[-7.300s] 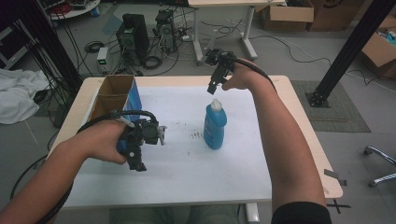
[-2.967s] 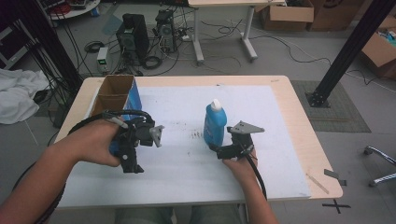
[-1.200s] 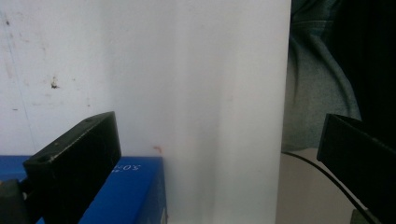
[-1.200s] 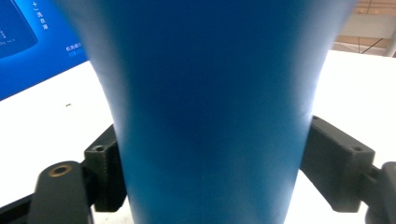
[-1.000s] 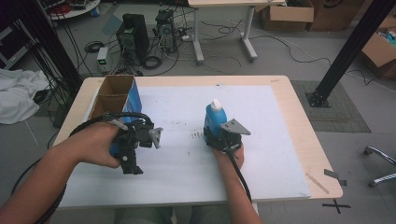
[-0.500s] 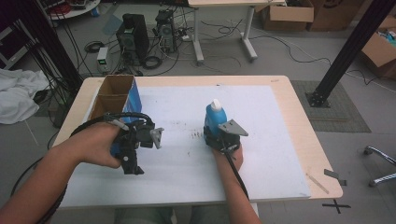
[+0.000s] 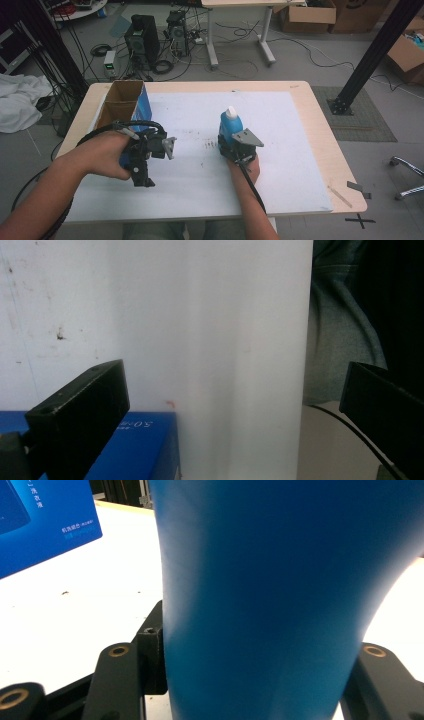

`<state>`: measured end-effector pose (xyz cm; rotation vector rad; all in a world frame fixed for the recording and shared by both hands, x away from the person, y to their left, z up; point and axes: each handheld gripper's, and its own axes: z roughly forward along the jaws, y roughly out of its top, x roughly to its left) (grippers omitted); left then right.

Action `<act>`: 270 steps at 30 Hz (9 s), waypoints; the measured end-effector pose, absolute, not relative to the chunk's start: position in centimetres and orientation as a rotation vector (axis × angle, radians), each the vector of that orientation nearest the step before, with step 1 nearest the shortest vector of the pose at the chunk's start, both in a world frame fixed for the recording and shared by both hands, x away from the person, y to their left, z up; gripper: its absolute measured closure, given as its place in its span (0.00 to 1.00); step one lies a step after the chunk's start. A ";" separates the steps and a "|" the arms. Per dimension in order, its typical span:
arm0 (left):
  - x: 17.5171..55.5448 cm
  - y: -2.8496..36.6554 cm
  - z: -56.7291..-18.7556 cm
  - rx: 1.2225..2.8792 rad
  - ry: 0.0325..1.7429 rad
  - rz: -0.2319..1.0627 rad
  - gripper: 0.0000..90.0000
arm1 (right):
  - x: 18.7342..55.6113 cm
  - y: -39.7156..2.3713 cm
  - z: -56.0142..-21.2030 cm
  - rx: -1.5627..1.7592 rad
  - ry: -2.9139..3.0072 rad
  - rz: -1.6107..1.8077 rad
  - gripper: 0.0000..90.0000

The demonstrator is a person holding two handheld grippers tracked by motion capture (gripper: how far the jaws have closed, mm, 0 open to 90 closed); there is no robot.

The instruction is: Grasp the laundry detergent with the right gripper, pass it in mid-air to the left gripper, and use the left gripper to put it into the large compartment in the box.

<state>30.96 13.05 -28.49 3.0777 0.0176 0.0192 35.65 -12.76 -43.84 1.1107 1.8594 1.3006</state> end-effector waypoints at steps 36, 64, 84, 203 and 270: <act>32.5 11.5 -26.5 3.096 0.037 0.005 0.00 | 34.2 -16.0 -36.1 0.390 2.342 1.641 0.50; 32.7 6.8 -24.7 3.132 -0.037 -0.010 0.00 | 32.8 -9.6 -38.4 -0.079 2.595 1.707 0.50; 32.4 7.1 -25.3 3.140 -0.012 -0.009 0.00 | 33.6 -4.0 -39.0 -0.147 2.635 1.782 0.51; 35.9 9.8 -19.2 3.147 0.482 -0.045 0.44 | 34.7 -11.3 -32.6 0.079 2.746 1.424 0.02; 43.3 25.1 -16.7 2.319 2.206 -0.100 0.44 | 36.4 -14.0 -30.0 0.051 3.095 0.654 0.00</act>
